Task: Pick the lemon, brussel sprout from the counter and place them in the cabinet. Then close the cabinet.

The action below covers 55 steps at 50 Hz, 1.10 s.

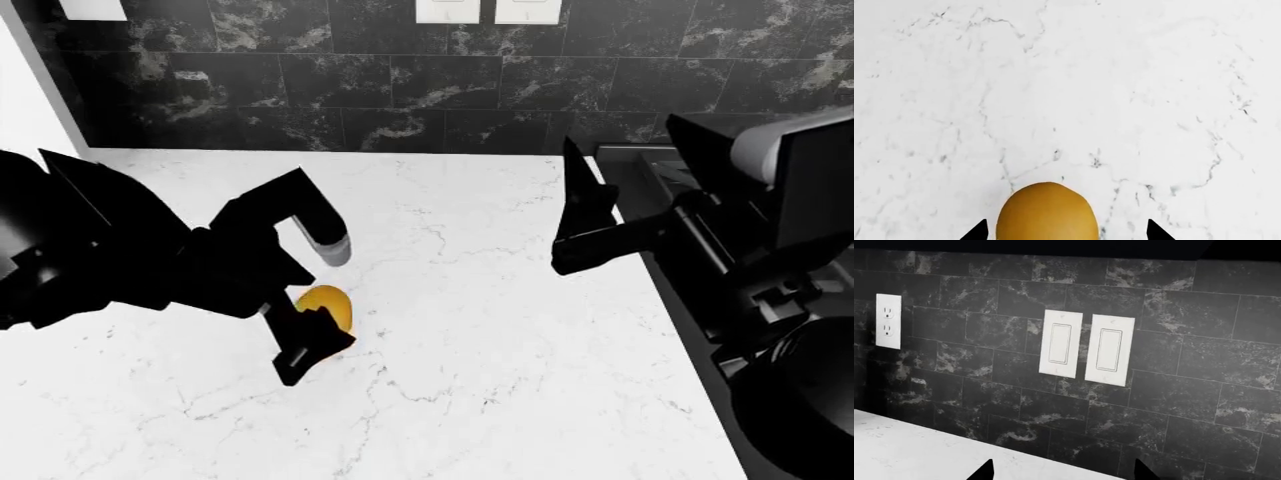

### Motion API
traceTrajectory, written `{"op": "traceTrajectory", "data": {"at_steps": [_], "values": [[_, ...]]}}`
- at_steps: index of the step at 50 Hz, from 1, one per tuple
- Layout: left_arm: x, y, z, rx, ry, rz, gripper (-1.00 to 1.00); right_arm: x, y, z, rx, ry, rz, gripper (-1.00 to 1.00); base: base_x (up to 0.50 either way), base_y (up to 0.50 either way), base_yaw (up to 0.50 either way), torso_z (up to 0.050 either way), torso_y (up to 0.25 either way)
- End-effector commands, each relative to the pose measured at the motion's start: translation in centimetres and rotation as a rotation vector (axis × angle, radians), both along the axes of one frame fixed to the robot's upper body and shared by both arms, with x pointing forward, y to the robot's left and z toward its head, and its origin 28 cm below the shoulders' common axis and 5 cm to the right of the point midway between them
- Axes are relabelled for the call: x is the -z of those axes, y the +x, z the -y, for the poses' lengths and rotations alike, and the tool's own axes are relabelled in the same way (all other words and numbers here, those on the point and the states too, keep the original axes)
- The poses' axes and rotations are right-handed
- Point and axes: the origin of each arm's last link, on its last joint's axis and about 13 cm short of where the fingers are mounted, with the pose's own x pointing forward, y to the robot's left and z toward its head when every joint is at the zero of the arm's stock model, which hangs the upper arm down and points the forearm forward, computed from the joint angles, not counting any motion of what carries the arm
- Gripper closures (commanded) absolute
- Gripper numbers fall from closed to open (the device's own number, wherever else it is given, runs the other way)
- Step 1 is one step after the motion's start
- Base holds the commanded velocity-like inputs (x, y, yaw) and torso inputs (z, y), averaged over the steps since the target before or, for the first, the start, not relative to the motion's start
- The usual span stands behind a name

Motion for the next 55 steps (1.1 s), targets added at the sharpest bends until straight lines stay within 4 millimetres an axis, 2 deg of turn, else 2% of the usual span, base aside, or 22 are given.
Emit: {"op": "traceTrajectory", "data": {"at_steps": [1,20,21,28,35,43,47,55], "values": [[0.8,0.2,0.2,0.005,0.016,-0.025,-1.00,0.2,0.0,0.0,0.001,0.002,-0.003,-1.00,0.00,0.00,0.00,0.000,0.000],[1.2,0.3,0.0,-0.008,0.038,-0.043,-1.00,0.2,0.0,0.0,0.000,0.003,-0.005,-1.00,0.00,0.00,0.00,0.000,0.000],[1.2,0.3,0.0,-0.011,0.039,-0.040,1.00,0.2,0.0,-0.1,0.000,0.003,-0.005,-1.00,0.00,0.00,0.00,0.000,0.000],[0.7,0.5,-0.1,-0.033,0.032,0.003,1.00,0.0,-0.1,0.0,0.000,0.003,-0.003,-1.00,0.00,0.00,0.00,0.000,0.000],[-1.1,0.4,-0.1,-0.059,-0.010,0.114,1.00,-0.3,-0.2,0.1,0.002,0.002,0.003,-1.00,0.00,0.00,0.00,0.000,0.000],[-5.4,-0.3,0.0,-0.090,-0.149,0.327,1.00,-0.6,-0.4,0.1,0.004,0.002,0.011,-1.00,0.00,0.00,0.00,0.000,0.000],[-7.8,-1.3,0.2,-0.081,-0.239,0.422,1.00,-0.7,-0.5,0.1,0.004,0.002,0.011,-1.00,0.00,0.00,0.00,0.000,0.000],[-11.2,-3.5,1.0,-0.035,-0.337,0.558,1.00,-0.6,-0.5,0.1,0.003,0.004,0.012,-1.00,0.00,0.00,0.00,0.000,0.001]]}}
